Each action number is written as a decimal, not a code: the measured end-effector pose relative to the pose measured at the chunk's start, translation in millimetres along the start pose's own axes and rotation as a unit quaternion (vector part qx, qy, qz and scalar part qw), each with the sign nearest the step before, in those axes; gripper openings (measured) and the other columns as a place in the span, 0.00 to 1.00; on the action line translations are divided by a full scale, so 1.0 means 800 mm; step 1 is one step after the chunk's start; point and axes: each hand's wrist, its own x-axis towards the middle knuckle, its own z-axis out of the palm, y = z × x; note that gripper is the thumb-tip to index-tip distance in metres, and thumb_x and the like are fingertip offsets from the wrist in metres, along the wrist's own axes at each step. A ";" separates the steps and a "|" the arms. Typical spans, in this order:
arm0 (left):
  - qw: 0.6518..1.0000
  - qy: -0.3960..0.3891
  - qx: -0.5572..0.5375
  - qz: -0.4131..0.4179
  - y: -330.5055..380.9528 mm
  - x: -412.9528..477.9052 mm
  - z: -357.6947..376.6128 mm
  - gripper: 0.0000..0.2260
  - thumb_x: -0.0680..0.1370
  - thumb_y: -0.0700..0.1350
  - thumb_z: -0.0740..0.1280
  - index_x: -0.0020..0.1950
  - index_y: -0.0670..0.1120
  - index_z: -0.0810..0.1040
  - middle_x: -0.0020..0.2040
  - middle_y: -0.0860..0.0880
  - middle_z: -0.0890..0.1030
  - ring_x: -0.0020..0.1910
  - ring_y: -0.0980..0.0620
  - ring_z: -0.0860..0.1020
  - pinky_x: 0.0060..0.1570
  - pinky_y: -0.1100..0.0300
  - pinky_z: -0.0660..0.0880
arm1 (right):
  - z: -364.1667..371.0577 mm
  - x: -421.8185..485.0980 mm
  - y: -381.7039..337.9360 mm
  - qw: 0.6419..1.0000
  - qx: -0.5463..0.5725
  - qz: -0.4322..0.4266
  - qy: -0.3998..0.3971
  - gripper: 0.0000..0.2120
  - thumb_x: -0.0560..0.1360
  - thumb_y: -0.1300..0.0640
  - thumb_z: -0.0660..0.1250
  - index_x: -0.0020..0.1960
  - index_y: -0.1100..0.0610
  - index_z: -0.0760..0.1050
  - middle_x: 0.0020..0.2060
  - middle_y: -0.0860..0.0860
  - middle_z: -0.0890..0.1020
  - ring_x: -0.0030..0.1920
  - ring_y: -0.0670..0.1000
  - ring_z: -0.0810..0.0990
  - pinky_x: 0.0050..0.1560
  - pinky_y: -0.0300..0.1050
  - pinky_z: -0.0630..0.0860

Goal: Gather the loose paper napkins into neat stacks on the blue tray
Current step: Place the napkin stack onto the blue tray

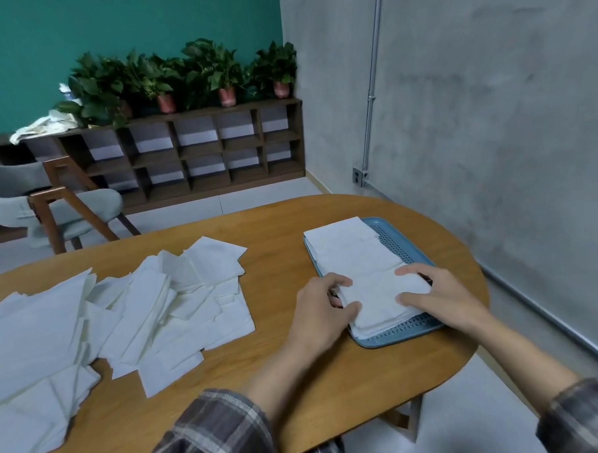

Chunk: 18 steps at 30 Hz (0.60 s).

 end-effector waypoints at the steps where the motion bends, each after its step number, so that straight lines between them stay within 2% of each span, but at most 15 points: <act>1: 1.000 0.008 0.002 0.006 -0.001 0.000 0.002 0.15 0.75 0.45 0.78 0.60 0.53 0.84 0.57 0.52 0.78 0.46 0.57 0.80 0.47 0.74 0.73 | 0.000 -0.001 -0.001 1.000 -0.002 -0.001 0.001 0.22 0.72 0.55 0.79 0.62 0.41 0.80 0.64 0.44 0.80 0.65 0.48 0.77 0.56 0.44 0.71; 5: 0.999 0.013 0.034 0.034 -0.010 -0.002 0.008 0.17 0.76 0.45 0.78 0.64 0.49 0.83 0.62 0.53 0.72 0.52 0.59 0.77 0.56 0.69 0.74 | 0.002 -0.007 -0.006 0.999 -0.040 -0.018 0.010 0.22 0.74 0.52 0.78 0.66 0.40 0.79 0.67 0.43 0.78 0.66 0.46 0.74 0.62 0.46 0.71; 8: 0.993 0.007 0.105 0.060 -0.018 -0.004 0.008 0.19 0.79 0.49 0.76 0.68 0.49 0.81 0.67 0.53 0.67 0.63 0.57 0.71 0.63 0.67 0.68 | 0.006 -0.010 -0.004 0.995 -0.099 -0.027 0.006 0.23 0.77 0.50 0.76 0.70 0.44 0.79 0.73 0.44 0.74 0.72 0.47 0.68 0.67 0.43 0.64; 10: 0.986 0.018 0.139 0.095 -0.021 -0.004 0.007 0.19 0.80 0.50 0.74 0.70 0.49 0.81 0.71 0.52 0.67 0.69 0.54 0.68 0.68 0.60 0.70 | 0.006 -0.009 -0.004 0.988 -0.146 -0.049 0.027 0.24 0.77 0.48 0.75 0.72 0.45 0.77 0.77 0.44 0.69 0.76 0.48 0.62 0.72 0.48 0.62; 12: 0.978 0.017 0.160 0.131 -0.015 -0.002 0.007 0.20 0.82 0.52 0.71 0.73 0.48 0.78 0.78 0.50 0.65 0.75 0.51 0.66 0.74 0.54 0.67 | 0.006 -0.005 -0.007 0.977 -0.176 -0.116 0.044 0.26 0.79 0.46 0.72 0.76 0.45 0.74 0.80 0.44 0.65 0.79 0.47 0.59 0.77 0.50 0.60; 15: 0.962 -0.042 0.226 0.147 -0.002 0.004 0.013 0.29 0.85 0.57 0.61 0.83 0.45 0.64 0.86 0.47 0.55 0.84 0.48 0.53 0.81 0.56 0.51 | 0.012 0.011 -0.017 0.952 -0.247 -0.182 -0.019 0.30 0.85 0.42 0.61 0.84 0.45 0.57 0.85 0.41 0.50 0.84 0.44 0.45 0.83 0.49 0.49; 18: 0.941 -0.133 0.293 0.099 -0.007 0.013 0.016 0.33 0.88 0.60 0.53 0.86 0.46 0.44 0.87 0.49 0.41 0.85 0.51 0.40 0.83 0.53 0.42 | 0.024 0.029 -0.017 0.930 -0.321 -0.145 -0.105 0.32 0.87 0.39 0.48 0.85 0.45 0.40 0.83 0.40 0.35 0.82 0.42 0.32 0.84 0.50 0.39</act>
